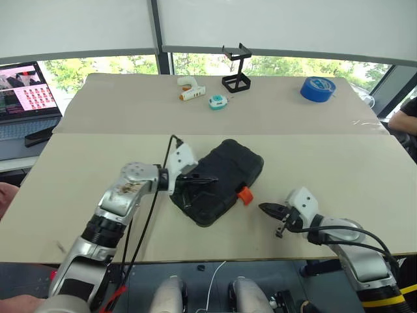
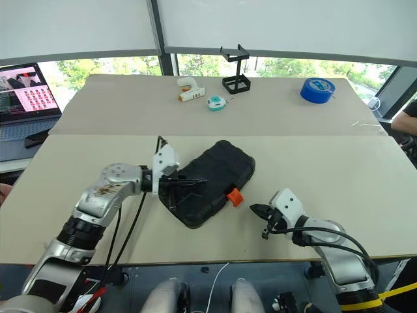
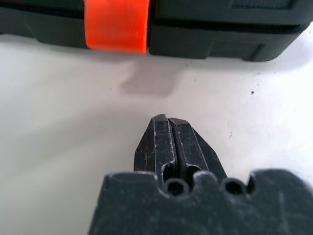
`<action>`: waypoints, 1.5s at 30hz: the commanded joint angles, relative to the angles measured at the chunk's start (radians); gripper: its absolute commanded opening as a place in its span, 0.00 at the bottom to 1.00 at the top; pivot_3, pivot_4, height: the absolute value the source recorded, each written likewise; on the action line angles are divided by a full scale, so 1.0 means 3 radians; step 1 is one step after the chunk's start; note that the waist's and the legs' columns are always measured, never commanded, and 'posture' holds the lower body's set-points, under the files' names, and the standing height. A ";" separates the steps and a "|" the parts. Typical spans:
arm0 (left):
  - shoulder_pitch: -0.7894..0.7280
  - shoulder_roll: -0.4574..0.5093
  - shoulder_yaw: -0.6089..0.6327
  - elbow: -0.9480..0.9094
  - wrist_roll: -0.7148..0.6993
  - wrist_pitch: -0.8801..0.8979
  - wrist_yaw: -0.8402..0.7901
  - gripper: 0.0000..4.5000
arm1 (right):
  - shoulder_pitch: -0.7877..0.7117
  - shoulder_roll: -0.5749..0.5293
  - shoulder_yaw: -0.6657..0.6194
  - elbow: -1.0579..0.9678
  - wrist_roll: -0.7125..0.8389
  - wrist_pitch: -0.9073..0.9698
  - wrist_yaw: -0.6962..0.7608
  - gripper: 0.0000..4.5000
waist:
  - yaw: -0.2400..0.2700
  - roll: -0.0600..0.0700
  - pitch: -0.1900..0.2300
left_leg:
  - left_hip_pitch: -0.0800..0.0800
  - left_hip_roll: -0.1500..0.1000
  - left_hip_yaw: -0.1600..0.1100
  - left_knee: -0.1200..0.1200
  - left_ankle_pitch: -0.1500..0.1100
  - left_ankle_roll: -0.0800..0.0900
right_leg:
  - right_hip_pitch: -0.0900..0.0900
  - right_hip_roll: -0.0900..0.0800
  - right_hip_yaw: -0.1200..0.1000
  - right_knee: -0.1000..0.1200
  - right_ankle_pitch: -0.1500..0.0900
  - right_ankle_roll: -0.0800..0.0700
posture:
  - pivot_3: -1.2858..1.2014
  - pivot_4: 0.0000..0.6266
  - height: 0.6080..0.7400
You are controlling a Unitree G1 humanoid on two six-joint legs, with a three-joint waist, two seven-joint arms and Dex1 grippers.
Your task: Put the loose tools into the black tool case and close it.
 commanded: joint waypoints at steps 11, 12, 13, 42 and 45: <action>0.0147 -0.0131 -0.0194 0.0199 0.0323 0.0087 0.0210 0.00 | -0.0114 0.0102 0.0067 -0.0336 0.0075 0.0218 0.0000 0.01 | 0.0019 0.0019 -0.0018 | 0.0011 -0.0001 -0.0001 0.0000 0.0000 0.0000 | 0.0011 -0.0001 0.0000 -0.0001 0.0000 0.0001 | 0.52 0.24 1.00; 0.0154 -0.0124 -0.0192 0.0196 0.0326 0.0096 0.0213 0.00 | -0.0126 0.0106 0.0076 -0.0332 0.0067 0.0220 0.0001 0.01 | 0.0019 0.0019 -0.0019 | 0.0011 -0.0001 -0.0001 0.0000 0.0000 0.0000 | 0.0011 -0.0001 0.0000 -0.0001 0.0000 0.0001 | 0.52 0.24 1.00; 0.0161 -0.0118 -0.0191 0.0194 0.0329 0.0101 0.0213 0.00 | -0.0140 0.0112 0.0086 -0.0324 0.0057 0.0216 0.0002 0.01 | 0.0019 0.0019 -0.0020 | 0.0011 -0.0001 -0.0001 0.0000 0.0000 0.0000 | 0.0011 -0.0001 0.0000 -0.0001 0.0000 0.0001 | 0.52 0.24 1.00; 0.0199 -0.0136 -0.0203 0.0264 0.0356 0.0085 0.0182 0.00 | -0.0152 -0.0202 -0.0247 -0.0874 0.0495 0.0732 0.0193 0.01 | 0.0017 0.0027 -0.0032 | 0.0026 0.0000 -0.0003 -0.0005 -0.0001 0.0002 | 0.0027 0.0000 0.0000 -0.0007 -0.0001 0.0001 | 0.52 0.24 1.00; 0.0186 -0.0148 -0.0207 0.0285 0.0360 0.0079 0.0182 0.00 | -0.0259 -0.0166 -0.0136 -0.0774 0.0449 0.0723 0.0178 0.01 | 0.0015 0.0027 -0.0032 | 0.0030 0.0000 -0.0003 -0.0006 -0.0002 0.0002 | 0.0033 0.0000 0.0000 -0.0011 -0.0001 0.0001 | 0.52 0.24 1.00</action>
